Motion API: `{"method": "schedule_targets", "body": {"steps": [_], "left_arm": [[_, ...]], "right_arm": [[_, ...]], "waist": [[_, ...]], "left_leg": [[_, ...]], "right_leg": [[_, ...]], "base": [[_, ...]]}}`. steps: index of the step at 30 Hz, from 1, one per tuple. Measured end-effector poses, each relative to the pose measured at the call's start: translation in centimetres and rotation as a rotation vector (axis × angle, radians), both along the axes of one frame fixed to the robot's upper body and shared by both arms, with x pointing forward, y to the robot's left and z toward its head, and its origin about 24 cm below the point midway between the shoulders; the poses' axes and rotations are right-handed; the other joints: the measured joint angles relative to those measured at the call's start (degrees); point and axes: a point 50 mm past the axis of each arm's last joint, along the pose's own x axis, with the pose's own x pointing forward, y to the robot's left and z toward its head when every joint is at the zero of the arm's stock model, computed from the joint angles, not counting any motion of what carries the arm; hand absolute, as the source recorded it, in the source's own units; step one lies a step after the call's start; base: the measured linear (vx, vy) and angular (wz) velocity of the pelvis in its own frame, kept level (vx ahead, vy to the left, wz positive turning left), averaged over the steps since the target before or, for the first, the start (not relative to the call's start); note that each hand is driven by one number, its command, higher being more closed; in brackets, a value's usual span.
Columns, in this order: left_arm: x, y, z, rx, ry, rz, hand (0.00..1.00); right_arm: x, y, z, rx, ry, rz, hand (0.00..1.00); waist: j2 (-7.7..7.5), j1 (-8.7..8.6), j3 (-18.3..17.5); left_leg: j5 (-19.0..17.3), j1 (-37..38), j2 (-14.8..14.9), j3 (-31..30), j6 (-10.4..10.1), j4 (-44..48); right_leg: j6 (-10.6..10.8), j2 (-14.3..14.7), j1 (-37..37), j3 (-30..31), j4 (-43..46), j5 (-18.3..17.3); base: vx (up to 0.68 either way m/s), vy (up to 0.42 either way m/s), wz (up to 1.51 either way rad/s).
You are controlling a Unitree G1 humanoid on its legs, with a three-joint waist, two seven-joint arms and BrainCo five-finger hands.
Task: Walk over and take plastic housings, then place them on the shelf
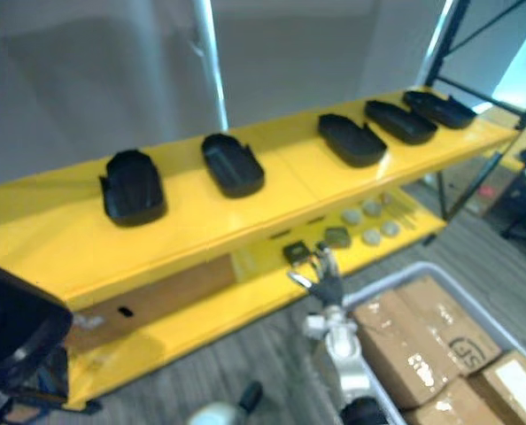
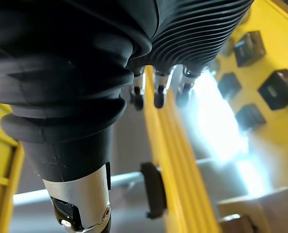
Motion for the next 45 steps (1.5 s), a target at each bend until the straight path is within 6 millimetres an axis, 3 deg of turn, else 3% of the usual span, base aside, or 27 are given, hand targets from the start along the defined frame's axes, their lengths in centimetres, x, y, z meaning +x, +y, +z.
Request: {"method": "schedule_targets", "body": {"steps": [2,4,6,9,13,15,17,20,23,30,31,33,34,36,38,39,40,41,42,43,44,45], "left_arm": [[0.5,-0.3,0.7,0.019,-0.041,-0.05,1.0],[0.4,-0.2,0.8,0.0,-0.077,-0.069,1.0],[0.3,-0.2,0.9,-0.006,-0.085,-0.069,1.0],[0.4,-0.4,1.0,-0.002,-0.091,-0.075,1.0],[0.8,-0.8,2.2,0.046,-0.145,-0.108,1.0],[1.5,-0.9,2.8,0.08,-0.157,-0.16,1.0],[2.9,-0.9,4.0,0.149,-0.168,-0.255,1.0],[4.2,-1.2,5.2,0.196,-0.201,-0.346,1.0],[4.4,-1.3,5.1,0.181,-0.21,-0.362,1.0],[5.2,-2.2,4.4,0.149,-0.182,-0.429,1.0],[5.4,-2.2,4.2,0.146,-0.176,-0.431,1.0],[5.6,-2.0,3.9,0.139,-0.171,-0.425,1.0],[5.4,-1.8,4.0,0.146,-0.166,-0.415,1.0],[5.5,-1.8,4.2,0.154,-0.172,-0.42,1.0],[5.6,-1.8,4.3,0.158,-0.179,-0.425,1.0],[5.6,-1.8,4.4,0.174,-0.177,-0.431,1.0],[5.5,-1.7,4.5,0.18,-0.178,-0.429,1.0],[5.4,-1.4,5.0,0.211,-0.177,-0.421,1.0],[5.5,-1.1,5.6,0.244,-0.175,-0.429,1.0],[5.7,-1.1,5.9,0.261,-0.179,-0.438,1.0],[6.2,-1.0,6.6,0.283,-0.21,-0.45,1.0],[6.7,-1.0,7.0,0.287,-0.239,-0.455,1.0]], "right_arm": [[-0.5,-1.4,-0.3,-0.033,0.012,-0.04,0.0],[-0.5,-2.4,-0.2,-0.092,0.008,-0.061,0.0],[-0.3,-2.4,0.1,-0.111,-0.006,-0.064,0.0],[0.4,-2.1,0.8,-0.116,-0.041,-0.049,0.0],[0.8,-2.1,2.1,-0.125,-0.105,-0.032,0.0],[0.5,-2.6,2.4,-0.121,-0.13,-0.056,0.0],[-0.2,-3.8,2.9,-0.126,-0.157,-0.101,0.0],[-0.9,-5.4,2.8,-0.157,-0.153,-0.139,0.0],[-0.9,-6.1,3.4,-0.191,-0.194,-0.128,0.0],[-0.9,-6.2,4.1,-0.219,-0.241,-0.12,0.0],[-0.9,-6.4,4.1,-0.225,-0.242,-0.123,0.0],[-0.9,-6.8,4.3,-0.224,-0.253,-0.145,0.0],[-0.9,-7.0,4.6,-0.22,-0.267,-0.169,0.0],[-0.8,-7.2,4.9,-0.215,-0.283,-0.212,0.0],[-0.2,-7.6,5.8,-0.227,-0.319,-0.266,0.0],[-0.2,-7.6,6.3,-0.229,-0.34,-0.288,0.0],[-0.2,-7.6,6.4,-0.231,-0.347,-0.289,0.0],[-0.2,-7.6,7.1,-0.235,-0.379,-0.303,0.0],[-0.4,-7.8,7.4,-0.24,-0.399,-0.327,0.0],[-0.4,-7.9,7.7,-0.238,-0.412,-0.339,0.0],[-0.1,-8.3,8.5,-0.249,-0.448,-0.354,0.0],[0.4,-8.5,9.3,-0.264,-0.482,-0.359,0.0]], "waist": [[-0.56,-0.73,0.39],[0.05,-0.22,1.66],[0.0,-0.19,2.18],[0.92,0.14,3.1],[0.81,-0.45,3.54],[0.51,-1.04,3.88],[0.3,-3.69,4.2],[1.17,-4.52,5.79],[2.02,-3.55,6.92],[3.52,-4.3,7.81],[3.58,-4.33,8.04],[2.62,-4.44,9.34],[2.78,-3.89,10.2],[0.95,-3.97,10.65],[0.71,-3.95,11.84],[1.01,-4.17,11.92],[1.1,-4.26,12.03],[1.16,-5.0,12.42],[0.81,-5.79,12.55],[0.72,-6.08,12.53],[0.98,-6.58,12.68],[1.02,-6.64,12.68]], "left_leg": [[1.25,-1.7,0.15,3.01,1.38,0.03],[2.1,-1.74,-0.69,2.35,1.44,0.02],[2.16,-1.75,-1.19,2.5,1.52,0.03],[2.16,-1.65,-1.4,4.08,1.53,0.07],[2.36,-1.68,-1.01,4.86,1.55,0.26],[2.62,-1.81,-1.14,3.75,1.46,0.25],[3.53,-3.49,-2.42,-0.36,1.51,0.02],[3.52,-4.6,-2.21,-2.25,1.52,0.03],[3.51,-5.82,-1.34,-2.04,1.5,0.28],[3.88,-5.86,-0.45,-1.82,0.97,0.31],[2.94,-5.86,-0.15,-0.85,0.06,0.32],[0.59,-8.0,-1.19,2.05,2.59,7.95],[-0.63,-8.21,-1.88,2.87,1.44,12.45],[-2.52,-8.34,-3.99,3.06,1.32,14.55],[-5.07,-8.58,-4.56,3.56,1.81,17.69],[-6.03,-8.0,-4.41,2.96,2.47,18.33],[-6.29,-7.78,-4.4,2.71,2.55,18.36],[-6.79,-6.25,-4.11,2.08,2.69,17.34],[-7.66,-3.88,-3.3,2.12,2.54,14.75],[-8.6,-3.59,-3.09,2.38,2.99,13.84],[-8.2,-2.88,-2.49,1.81,3.69,12.79],[-8.18,-2.93,-1.66,1.65,3.66,12.32]], "right_leg": [[0.57,0.42,1.47,-4.82,0.09,0.28],[-0.39,0.13,2.29,-5.44,1.03,-0.52],[-1.85,-0.26,2.65,-4.73,1.32,-1.9],[-1.75,-0.84,2.38,-3.11,1.59,-3.24],[-0.91,-0.84,1.5,-1.47,3.01,-3.99],[-1.37,-0.78,0.9,-0.19,5.13,-5.77],[-3.62,0.28,-1.08,8.41,8.53,-8.89],[-4.24,1.96,-2.37,14.98,11.37,-9.27],[-4.8,3.44,-2.55,14.92,9.86,-9.6],[-3.69,4.35,-2.4,14.9,9.67,-12.17],[-3.73,3.97,-2.28,14.66,9.62,-12.21],[-3.53,2.26,-1.69,14.47,10.1,-12.54],[-3.01,2.07,-0.32,14.5,11.01,-13.56],[-3.16,-0.19,0.16,13.32,13.24,-15.02],[-4.23,-1.63,-0.97,13.9,20.9,-14.43],[-8.94,-2.9,-5.56,17.26,31.38,-11.65],[-9.91,-2.96,-6.67,18.17,33.21,-10.68],[-11.88,-3.24,-10.31,22.06,40.71,-4.73],[-12.4,-4.11,-13.59,24.06,46.55,0.94],[-12.11,-4.14,-14.8,24.95,47.41,-0.54],[-11.55,-2.99,-16.97,26.74,45.32,-7.47],[-10.47,-0.89,-18.93,28.71,38.87,-10.26]], "base": [[-0.04,-0.03,1.29],[-0.04,0.024,0.78],[-0.04,0.027,0.37],[-0.09,0.028,0.02],[-0.08,-0.019,-0.1],[-0.06,-0.081,0.3],[-0.06,-0.078,0.97],[-0.05,-0.065,0.9],[-0.05,-0.101,0.24],[-0.07,-0.078,0.02],[-0.05,-0.014,0.06],[-0.01,0.024,-0.03],[0.0,0.0,0.0],[0.07,0.047,0.18],[0.12,0.074,0.18],[0.1,0.099,0.18],[0.12,0.134,0.27],[0.13,0.087,0.39],[0.15,0.049,0.47],[0.16,-0.024,0.54],[0.13,-0.06,0.39],[0.11,-0.053,0.29]]}}
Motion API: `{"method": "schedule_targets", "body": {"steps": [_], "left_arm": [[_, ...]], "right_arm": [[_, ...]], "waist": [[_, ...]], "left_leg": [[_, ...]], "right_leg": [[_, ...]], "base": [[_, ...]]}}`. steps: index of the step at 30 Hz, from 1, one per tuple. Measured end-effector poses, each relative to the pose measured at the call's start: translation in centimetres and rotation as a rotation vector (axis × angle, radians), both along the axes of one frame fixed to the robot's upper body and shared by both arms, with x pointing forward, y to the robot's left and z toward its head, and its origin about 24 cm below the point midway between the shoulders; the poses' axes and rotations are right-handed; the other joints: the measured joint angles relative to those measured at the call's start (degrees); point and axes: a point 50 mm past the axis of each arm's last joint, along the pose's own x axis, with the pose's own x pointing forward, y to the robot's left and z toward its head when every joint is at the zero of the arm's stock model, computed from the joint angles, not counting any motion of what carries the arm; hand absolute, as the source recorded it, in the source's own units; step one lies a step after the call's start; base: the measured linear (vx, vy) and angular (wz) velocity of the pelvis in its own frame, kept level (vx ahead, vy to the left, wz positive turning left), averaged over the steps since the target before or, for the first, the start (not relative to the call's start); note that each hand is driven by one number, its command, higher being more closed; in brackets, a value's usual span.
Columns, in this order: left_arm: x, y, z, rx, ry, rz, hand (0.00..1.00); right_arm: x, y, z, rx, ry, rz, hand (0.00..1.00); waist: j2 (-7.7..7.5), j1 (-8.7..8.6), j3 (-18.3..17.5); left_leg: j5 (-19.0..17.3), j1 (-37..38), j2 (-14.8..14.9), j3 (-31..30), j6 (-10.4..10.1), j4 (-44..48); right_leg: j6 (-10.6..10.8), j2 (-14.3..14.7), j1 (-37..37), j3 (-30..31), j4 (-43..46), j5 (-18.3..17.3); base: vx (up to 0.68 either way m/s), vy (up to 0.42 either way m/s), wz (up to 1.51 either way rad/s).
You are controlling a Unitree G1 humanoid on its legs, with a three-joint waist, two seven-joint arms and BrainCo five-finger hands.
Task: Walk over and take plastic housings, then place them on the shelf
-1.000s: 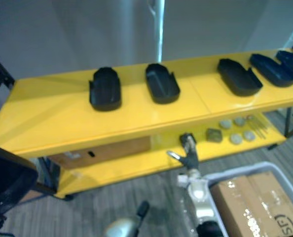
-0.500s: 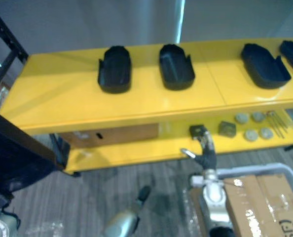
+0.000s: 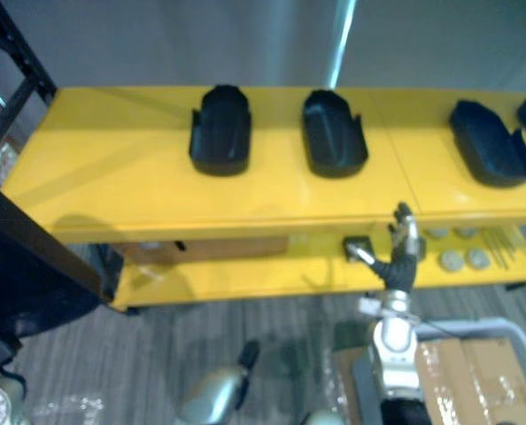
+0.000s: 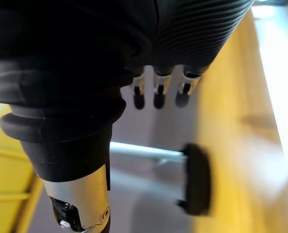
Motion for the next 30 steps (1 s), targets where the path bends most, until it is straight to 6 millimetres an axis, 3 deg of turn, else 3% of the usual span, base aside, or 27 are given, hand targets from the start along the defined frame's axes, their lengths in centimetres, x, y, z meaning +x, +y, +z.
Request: {"method": "schedule_targets", "body": {"steps": [2,3,7,8,11,15,19,24,28,30], "left_arm": [[1.1,-0.1,0.2,-0.03,-0.023,-0.018,1.0],[1.7,-0.4,0.0,-0.057,-0.029,-0.03,1.0],[1.7,-0.9,-1.3,-0.154,-0.009,-0.061,1.0],[1.5,-1.2,-2.1,-0.193,0.006,-0.059,1.0],[1.1,-1.7,-2.6,-0.193,0.031,-0.056,1.0],[1.2,-1.8,-2.4,-0.184,0.025,-0.053,1.0],[1.4,-2.0,-2.1,-0.125,0.039,-0.031,1.0],[0.9,-1.2,-1.5,-0.079,0.041,0.01,1.0],[-0.5,0.4,-1.1,-0.051,0.042,0.102,1.0],[-1.2,1.3,-0.9,-0.025,0.049,0.148,1.0]], "right_arm": [[0.1,-0.4,1.2,-0.037,-0.042,-0.008,0.0],[0.0,-0.6,1.6,-0.054,-0.057,-0.01,0.0],[-0.1,-1.0,2.3,-0.076,-0.073,-0.013,0.0],[-0.2,-1.1,2.0,-0.074,-0.058,-0.015,0.0],[-0.8,-1.7,1.3,-0.064,-0.028,-0.021,0.0],[-1.1,-2.5,1.7,-0.053,-0.049,-0.045,0.0],[-2.2,-1.8,3.9,-0.118,-0.189,-0.1,0.0],[-4.6,-0.5,9.0,-0.232,-0.544,-0.32,0.0],[-5.1,-1.9,10.3,-0.283,-0.607,-0.54,0.0],[-5.3,-3.7,10.1,-0.27,-0.548,-0.677,0.0]], "waist": [[0.83,-0.15,0.34],[0.28,-0.43,0.0],[-1.05,-0.02,-0.76],[-0.16,-0.21,-1.06],[1.34,-0.41,-2.24],[2.06,-1.37,-2.76],[2.17,-2.98,-3.64],[1.7,-3.19,-6.89],[1.25,-3.22,-9.29],[1.15,-3.25,-10.26]], "left_leg": [[0.3,-1.43,0.68,-0.29,-0.46,0.7],[0.5,-2.19,0.51,-0.59,-0.76,1.07],[1.35,-0.7,-1.05,-0.67,-1.96,-1.97],[2.09,0.26,-0.42,-0.72,-2.57,-3.13],[3.81,0.68,1.94,-0.81,-3.39,-5.38],[4.31,3.77,3.13,-0.02,-3.82,-9.08],[4.35,5.53,2.63,0.72,-3.75,-11.08],[4.4,7.5,1.27,0.61,-3.71,-11.82],[3.22,7.44,1.34,2.14,-2.58,-11.92],[3.32,7.36,2.16,6.71,-2.43,-12.16]], "right_leg": [[1.98,2.69,-2.46,4.45,-10.59,0.06],[3.97,3.19,-3.13,6.51,-14.52,1.32],[6.21,1.77,-0.18,6.48,-23.03,3.45],[7.41,2.26,1.36,5.3,-25.08,5.56],[6.28,4.53,3.54,2.42,-28.6,6.9],[6.26,5.11,5.33,1.47,-29.45,6.91],[6.22,4.19,6.65,0.16,-30.45,6.8],[6.57,2.96,9.54,-1.68,-31.85,6.32],[6.58,2.89,10.5,-2.82,-32.97,6.35],[6.72,2.67,10.65,-2.85,-33.29,6.43]], "base": [[0.04,-0.056,0.34],[0.04,-0.083,0.49],[0.15,-0.188,0.33],[0.19,-0.268,0.37],[0.17,-0.189,0.33],[0.13,-0.087,0.01],[0.08,0.003,-0.02],[0.03,0.011,0.1],[-0.05,-0.003,0.1],[-0.07,0.011,0.0]]}}
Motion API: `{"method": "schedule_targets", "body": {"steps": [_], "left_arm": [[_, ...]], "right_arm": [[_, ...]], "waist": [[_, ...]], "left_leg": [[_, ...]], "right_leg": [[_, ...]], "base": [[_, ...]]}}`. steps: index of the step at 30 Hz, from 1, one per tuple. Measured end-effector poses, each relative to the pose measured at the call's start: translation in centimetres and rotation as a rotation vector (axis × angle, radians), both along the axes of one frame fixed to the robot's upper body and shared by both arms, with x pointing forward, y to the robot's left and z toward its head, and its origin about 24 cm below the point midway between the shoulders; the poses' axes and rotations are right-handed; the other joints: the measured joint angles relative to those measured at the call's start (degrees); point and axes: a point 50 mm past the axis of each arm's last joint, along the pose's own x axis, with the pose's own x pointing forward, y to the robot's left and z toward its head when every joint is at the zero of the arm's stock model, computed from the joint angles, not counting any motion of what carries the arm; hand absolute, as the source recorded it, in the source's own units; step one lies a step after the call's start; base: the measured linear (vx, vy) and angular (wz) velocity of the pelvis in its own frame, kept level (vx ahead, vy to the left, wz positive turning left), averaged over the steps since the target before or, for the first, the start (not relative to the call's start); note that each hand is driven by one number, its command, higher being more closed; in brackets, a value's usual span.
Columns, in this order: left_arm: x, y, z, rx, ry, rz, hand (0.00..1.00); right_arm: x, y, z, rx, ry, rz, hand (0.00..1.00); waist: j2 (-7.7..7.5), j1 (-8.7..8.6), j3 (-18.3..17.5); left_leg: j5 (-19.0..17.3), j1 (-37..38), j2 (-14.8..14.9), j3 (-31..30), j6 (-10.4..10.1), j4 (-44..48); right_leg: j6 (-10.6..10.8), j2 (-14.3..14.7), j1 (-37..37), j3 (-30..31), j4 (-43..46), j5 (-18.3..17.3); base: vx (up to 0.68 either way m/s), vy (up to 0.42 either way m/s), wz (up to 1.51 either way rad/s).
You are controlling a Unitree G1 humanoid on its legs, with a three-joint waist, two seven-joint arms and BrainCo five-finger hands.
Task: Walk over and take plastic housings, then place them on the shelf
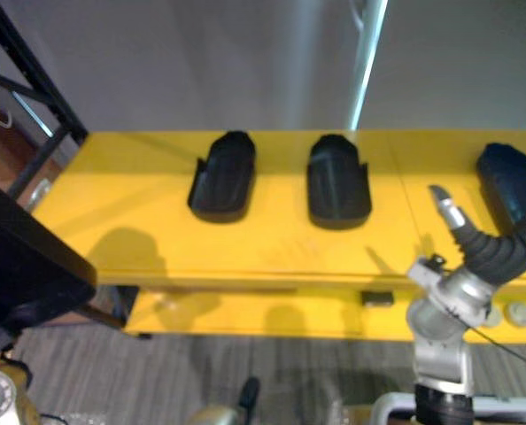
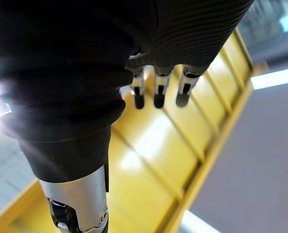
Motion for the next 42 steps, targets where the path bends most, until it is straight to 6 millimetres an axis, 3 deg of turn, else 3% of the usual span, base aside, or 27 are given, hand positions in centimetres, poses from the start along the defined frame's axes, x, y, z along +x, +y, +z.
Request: {"method": "schedule_targets", "body": {"steps": [3,6,8,10,11,14,17,22,25,29,33,39,42], "left_arm": [[-0.8,0.5,0.2,0.025,-0.004,0.039,1.0],[-1.8,1.2,0.3,0.032,0.0,0.096,1.0],[-2.5,1.5,0.2,0.035,0.02,0.126,1.0],[-2.6,1.6,0.1,0.036,0.033,0.13,1.0],[-2.7,1.6,0.0,0.034,0.045,0.129,1.0],[-2.3,2.0,0.2,0.039,0.078,0.121,1.0],[-1.3,3.4,0.9,0.088,0.155,0.104,1.0],[0.9,6.7,1.2,0.074,0.314,0.103,1.0],[3.1,9.3,0.6,0.015,0.459,0.107,1.0],[6.2,12.6,0.5,-0.077,0.629,0.102,1.0],[8.8,13.1,0.5,-0.11,0.745,0.033,1.0],[12.3,12.1,1.7,-0.072,0.87,-0.113,1.0],[13.3,11.7,1.9,-0.039,0.936,-0.152,1.0]], "right_arm": [[-0.5,-2.8,-1.5,0.116,0.064,-0.123,0.0],[-2.0,-6.1,-5.4,0.317,0.204,-0.195,0.0],[-3.7,-7.3,-9.8,0.479,0.375,-0.221,0.0],[-4.9,-7.3,-12.8,0.591,0.511,-0.188,0.0],[-6.0,-6.8,-15.8,0.683,0.652,-0.164,0.0],[-7.2,-5.3,-20.1,0.788,0.87,-0.088,0.0],[-6.9,-3.4,-22.7,0.83,1.023,0.024,0.0],[-6.8,-2.3,-25.6,0.87,1.191,0.143,0.0],[-7.0,-3.2,-26.5,0.838,1.303,0.196,0.0],[-7.1,-4.1,-27.3,0.82,1.395,0.243,0.0],[-7.0,-4.8,-27.5,0.822,1.423,0.25,0.0],[-6.0,-5.1,-27.5,0.81,1.447,0.297,0.0],[-6.0,-5.0,-27.6,0.811,1.456,0.306,0.0]], "waist": [[-0.08,-0.22,-0.72],[0.1,-1.51,-0.99],[0.67,-2.36,-1.8],[1.13,-3.3,-2.2],[1.6,-3.26,-2.49],[2.54,-3.72,-2.95],[2.88,-3.51,-3.2],[2.9,-2.34,-3.36],[2.21,-1.26,-3.12],[0.97,-1.33,-1.99],[0.4,-1.46,-0.09],[1.64,-1.78,5.33],[1.59,-2.27,5.73]], "left_leg": [[0.13,0.03,-0.28,0.99,0.27,-0.07],[0.26,0.1,-0.33,2.57,0.79,-0.1],[0.54,0.3,-0.3,3.63,0.95,-0.11],[0.48,0.67,-0.34,3.95,1.03,-0.14],[0.32,1.13,-0.09,5.22,1.2,-0.16],[-0.44,1.11,0.1,5.78,1.3,-0.18],[-0.58,1.13,0.32,6.6,1.21,-0.18],[-0.63,0.96,0.17,6.79,1.24,-0.18],[-0.67,0.67,-0.16,6.65,1.3,-0.18],[-0.75,0.92,-0.77,5.84,1.48,-0.21],[-0.64,0.84,-1.15,5.55,1.32,-0.22],[-0.58,-0.39,-1.36,6.14,1.43,-0.21],[-0.35,-0.48,-1.39,6.52,1.62,-0.13]], "right_leg": [[0.33,-0.47,-0.1,0.15,-0.55,0.2],[0.64,-0.83,-0.23,0.72,-0.65,0.38],[0.83,-0.94,-0.36,1.74,-0.69,0.53],[0.83,-1.05,-0.18,1.92,-0.59,0.53],[0.83,-1.02,-0.18,3.14,-0.51,0.53],[0.83,-1.01,-0.19,3.36,-0.53,0.53],[0.85,-1.05,-0.19,3.32,-0.48,0.54],[0.89,-1.24,-0.12,2.95,-0.56,0.56],[1.03,-1.44,-0.19,2.79,-0.79,0.64],[1.2,-1.83,0.89,1.48,-1.77,0.73],[1.19,-2.11,0.88,1.39,-1.82,0.72],[1.24,-2.44,-0.67,1.74,-1.77,0.73],[1.23,-2.5,-1.06,2.04,-1.37,0.72]], "base": [[-0.04,0.036,-0.07],[-0.02,0.038,-0.14],[0.02,0.008,-0.18],[0.03,-0.005,-0.18],[0.02,-0.01,-0.31],[-0.01,-0.014,-0.14],[0.0,-0.003,-0.01],[0.0,0.0,0.05],[0.01,0.007,0.04],[0.04,0.006,0.13],[0.03,-0.002,0.04],[0.01,0.002,-0.02],[0.08,-0.014,-0.02]]}}
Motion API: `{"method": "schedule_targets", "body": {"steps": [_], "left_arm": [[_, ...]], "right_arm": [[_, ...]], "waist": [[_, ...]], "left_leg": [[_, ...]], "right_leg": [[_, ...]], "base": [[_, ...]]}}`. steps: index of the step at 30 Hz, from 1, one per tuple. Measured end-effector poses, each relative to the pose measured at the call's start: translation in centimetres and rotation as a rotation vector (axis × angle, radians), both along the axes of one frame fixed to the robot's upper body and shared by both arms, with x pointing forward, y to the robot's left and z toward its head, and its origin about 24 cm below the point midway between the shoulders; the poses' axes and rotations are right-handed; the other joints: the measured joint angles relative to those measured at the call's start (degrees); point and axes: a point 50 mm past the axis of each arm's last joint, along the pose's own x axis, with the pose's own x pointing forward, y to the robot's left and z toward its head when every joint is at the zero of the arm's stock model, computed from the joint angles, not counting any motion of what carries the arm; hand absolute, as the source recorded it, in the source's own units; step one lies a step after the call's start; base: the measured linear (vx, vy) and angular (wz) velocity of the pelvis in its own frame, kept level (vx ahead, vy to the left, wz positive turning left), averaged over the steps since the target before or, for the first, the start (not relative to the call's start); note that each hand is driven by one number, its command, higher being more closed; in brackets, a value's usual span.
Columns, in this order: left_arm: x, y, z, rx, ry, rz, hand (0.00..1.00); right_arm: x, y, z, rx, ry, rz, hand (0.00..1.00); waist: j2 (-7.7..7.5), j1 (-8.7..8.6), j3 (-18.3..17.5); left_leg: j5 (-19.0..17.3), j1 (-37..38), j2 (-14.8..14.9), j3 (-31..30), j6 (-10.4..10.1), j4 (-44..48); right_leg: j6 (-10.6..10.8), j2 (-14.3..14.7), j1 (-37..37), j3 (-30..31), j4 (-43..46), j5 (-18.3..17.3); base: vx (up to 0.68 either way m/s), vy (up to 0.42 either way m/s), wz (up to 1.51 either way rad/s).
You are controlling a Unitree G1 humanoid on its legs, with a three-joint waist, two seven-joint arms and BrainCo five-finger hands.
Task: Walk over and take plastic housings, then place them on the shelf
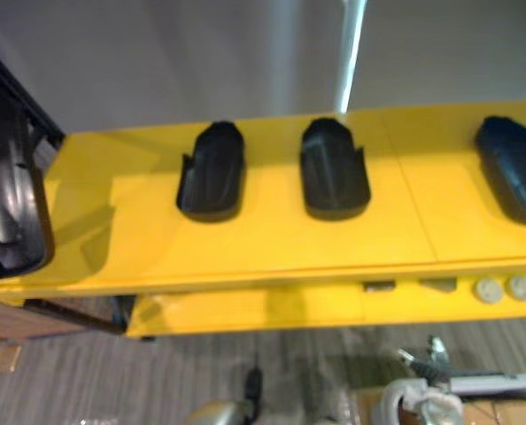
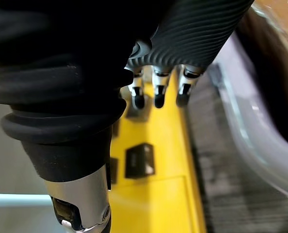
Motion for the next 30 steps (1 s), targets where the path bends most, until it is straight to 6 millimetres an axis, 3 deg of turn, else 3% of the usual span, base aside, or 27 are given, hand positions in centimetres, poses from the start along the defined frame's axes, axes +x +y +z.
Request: {"method": "schedule_targets", "body": {"steps": [2,6,10,16,20,25,27,30], "left_arm": [[0.3,0.0,-0.4,-0.011,0.052,-0.018,1.0],[0.6,-0.1,-0.4,0.016,0.133,-0.025,1.0],[1.3,0.3,0.6,0.022,0.166,0.017,1.0],[1.3,1.2,0.4,-0.009,0.205,0.086,1.0],[1.0,1.6,0.0,-0.035,0.225,0.124,1.0],[0.6,2.2,-0.2,-0.051,0.201,0.189,1.0],[1.3,1.8,0.8,-0.048,0.133,0.209,1.0],[3.0,0.5,1.4,-0.081,0.061,0.193,1.0]], "right_arm": [[0.4,0.1,0.1,0.002,-0.006,0.002,0.0],[0.5,0.4,-0.2,0.01,0.008,0.024,0.0],[0.8,0.8,-0.3,0.023,0.017,0.053,0.0],[1.3,0.9,-0.1,0.02,-0.007,0.059,0.0],[1.0,0.8,-0.1,0.018,-0.007,0.057,0.0],[0.9,0.5,0.1,0.015,-0.019,0.039,0.0],[1.9,0.6,0.7,0.007,-0.057,0.051,0.0],[3.3,0.7,1.5,0.004,-0.099,0.062,0.0]], "waist": [[0.02,-0.9,0.01],[0.07,-1.01,0.04],[0.8,-1.29,1.75],[1.14,-3.14,3.06],[1.38,-3.24,3.38],[0.49,-3.27,4.36],[-0.73,-3.18,6.73],[-2.32,-2.74,9.79]], "left_leg": [[0.1,0.66,0.09,0.36,-0.15,0.26],[0.38,1.79,0.87,2.49,-1.01,0.27],[1.15,1.24,1.62,3.59,-2.13,0.26],[1.17,0.19,2.36,5.25,-2.11,0.23],[-0.2,0.2,2.79,7.11,-1.84,-0.09],[-0.38,-0.77,3.27,10.88,-1.62,-0.04],[-0.01,-3.41,4.2,14.65,-1.49,1.4],[-0.55,-8.09,4.78,14.47,0.3,8.34]], "right_leg": [[-0.07,0.04,-0.09,0.5,1.27,-0.04],[-0.1,0.24,-0.83,2.27,3.85,-0.04],[-0.19,0.61,-2.5,3.62,5.15,-0.06],[-0.31,1.09,-4.64,5.06,5.69,-0.13],[-0.61,1.17,-5.3,5.92,6.06,-0.37],[-0.87,0.72,-6.78,5.85,6.02,-1.18],[-0.55,-0.03,-10.49,5.67,10.26,-2.11],[-0.63,-0.71,-13.8,5.68,15.07,-2.96]], "base": [[0.12,-0.025,-0.02],[0.04,-0.027,-0.14],[-0.04,-0.039,-0.15],[-0.09,-0.004,-0.15],[-0.12,0.019,-0.17],[-0.09,0.014,-0.04],[-0.04,-0.011,0.19],[-0.02,-0.011,0.19]]}}
